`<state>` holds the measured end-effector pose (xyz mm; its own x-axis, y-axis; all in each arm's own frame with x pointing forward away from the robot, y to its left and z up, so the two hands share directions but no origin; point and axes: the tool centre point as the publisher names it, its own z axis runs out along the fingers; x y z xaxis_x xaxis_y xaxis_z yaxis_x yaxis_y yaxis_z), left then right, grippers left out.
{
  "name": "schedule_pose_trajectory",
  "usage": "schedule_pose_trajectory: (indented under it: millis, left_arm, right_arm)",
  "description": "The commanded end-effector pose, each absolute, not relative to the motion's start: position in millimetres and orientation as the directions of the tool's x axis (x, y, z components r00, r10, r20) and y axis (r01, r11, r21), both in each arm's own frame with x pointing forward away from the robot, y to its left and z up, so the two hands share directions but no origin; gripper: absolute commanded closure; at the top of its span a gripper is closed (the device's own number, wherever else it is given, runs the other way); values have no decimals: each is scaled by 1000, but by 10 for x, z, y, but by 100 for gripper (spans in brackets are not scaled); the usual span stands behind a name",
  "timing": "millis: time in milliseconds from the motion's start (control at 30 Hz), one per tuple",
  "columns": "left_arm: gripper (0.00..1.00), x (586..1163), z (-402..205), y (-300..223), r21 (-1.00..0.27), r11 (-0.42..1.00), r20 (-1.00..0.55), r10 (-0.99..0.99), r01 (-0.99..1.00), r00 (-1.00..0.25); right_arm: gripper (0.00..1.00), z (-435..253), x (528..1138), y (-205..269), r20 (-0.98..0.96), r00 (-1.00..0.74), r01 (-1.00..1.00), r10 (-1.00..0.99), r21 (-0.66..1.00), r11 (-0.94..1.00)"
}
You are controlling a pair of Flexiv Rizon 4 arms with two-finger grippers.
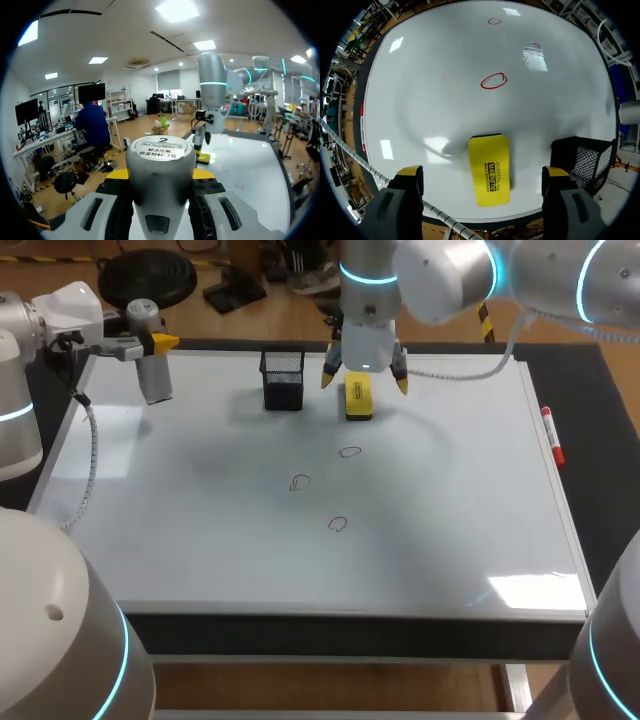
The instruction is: Pick up the inspection probe, press it on each red-marked spot on the whiteboard one by one, put down the probe, pick up the eraser, and wipe off all the red marks.
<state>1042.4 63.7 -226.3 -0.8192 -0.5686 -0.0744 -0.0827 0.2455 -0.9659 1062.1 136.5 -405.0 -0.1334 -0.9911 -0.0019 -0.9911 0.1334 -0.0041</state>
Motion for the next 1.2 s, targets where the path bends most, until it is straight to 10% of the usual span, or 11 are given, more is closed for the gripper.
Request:
schedule_pose_trajectory:
  millis: [33, 767, 800, 900, 1200]
  left_arm:
    - [100, 10427, -2259, 634, -966, 245, -75, -569, -82, -819]
    - [100, 10427, -2259, 634, -966, 245, -75, -569, -82, -819]
    - [100, 10427, -2259, 634, -966, 245, -75, -569, -82, -819]
    - [100, 10427, -2259, 634, -966, 245, -75, -569, -82, -819]
    - [100, 10427, -2259, 634, -966, 245, -75, -569, -82, -819]
  right_arm:
    - [0, -4139, 10662, 1362, -20, -115, -993, -993, -19, 116]
    - [0, -4248, 10772, 1400, -15, -66, -998, -998, -5, 66]
    - [44, -4251, 10774, 1402, -16, -65, -998, -998, -4, 65]
    - [100, -4256, 10788, 1404, -17, -68, -998, -998, -4, 68]
    - [100, -4158, 10808, 1346, -19, -80, -996, -997, -26, 80]
